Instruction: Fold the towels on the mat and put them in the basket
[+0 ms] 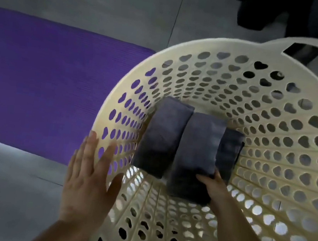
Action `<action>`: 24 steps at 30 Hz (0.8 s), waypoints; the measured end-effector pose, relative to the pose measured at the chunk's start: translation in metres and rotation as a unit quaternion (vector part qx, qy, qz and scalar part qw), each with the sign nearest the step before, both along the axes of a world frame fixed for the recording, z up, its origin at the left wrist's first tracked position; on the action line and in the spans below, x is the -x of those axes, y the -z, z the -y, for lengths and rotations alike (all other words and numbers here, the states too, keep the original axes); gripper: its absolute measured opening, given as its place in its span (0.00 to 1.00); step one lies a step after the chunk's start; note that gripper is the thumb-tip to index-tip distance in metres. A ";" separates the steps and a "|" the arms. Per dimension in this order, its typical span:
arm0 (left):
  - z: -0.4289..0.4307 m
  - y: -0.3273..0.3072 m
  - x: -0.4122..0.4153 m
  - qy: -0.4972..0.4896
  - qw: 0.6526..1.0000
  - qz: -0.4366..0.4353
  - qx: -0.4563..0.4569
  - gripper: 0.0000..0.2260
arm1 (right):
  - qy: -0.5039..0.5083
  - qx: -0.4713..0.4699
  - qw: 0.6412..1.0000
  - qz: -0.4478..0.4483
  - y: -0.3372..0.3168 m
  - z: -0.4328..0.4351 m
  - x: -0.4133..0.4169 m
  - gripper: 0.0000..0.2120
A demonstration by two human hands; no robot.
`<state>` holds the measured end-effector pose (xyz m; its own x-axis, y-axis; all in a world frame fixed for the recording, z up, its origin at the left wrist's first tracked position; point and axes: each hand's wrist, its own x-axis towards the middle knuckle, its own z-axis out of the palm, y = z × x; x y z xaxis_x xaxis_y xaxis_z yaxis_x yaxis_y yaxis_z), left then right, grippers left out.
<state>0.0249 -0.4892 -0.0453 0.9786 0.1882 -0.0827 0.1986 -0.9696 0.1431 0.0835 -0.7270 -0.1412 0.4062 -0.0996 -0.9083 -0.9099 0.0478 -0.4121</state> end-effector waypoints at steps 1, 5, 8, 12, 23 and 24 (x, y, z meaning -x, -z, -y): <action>0.001 0.001 0.000 0.003 1.000 -0.001 -0.009 0.26 | -0.019 0.003 1.000 -0.013 0.011 -0.002 0.001 0.28; -0.001 0.007 -0.001 0.025 0.999 -0.019 -0.014 0.27 | -0.025 0.039 0.998 -0.033 0.032 -0.011 0.004 0.30; -0.002 0.008 0.002 0.030 0.999 -0.009 0.006 0.27 | 0.049 0.075 0.996 0.004 0.032 -0.013 -0.012 0.30; -0.004 0.008 0.001 0.031 0.999 -0.007 0.029 0.27 | 0.006 0.106 0.994 0.014 0.029 -0.017 -0.025 0.25; -0.008 0.006 0.002 0.039 0.997 -0.020 0.065 0.25 | 0.042 0.137 0.987 0.073 0.031 -0.016 -0.038 0.21; -0.009 0.006 0.002 0.037 0.997 -0.019 0.066 0.25 | 0.027 0.149 0.986 0.076 0.032 -0.017 -0.043 0.22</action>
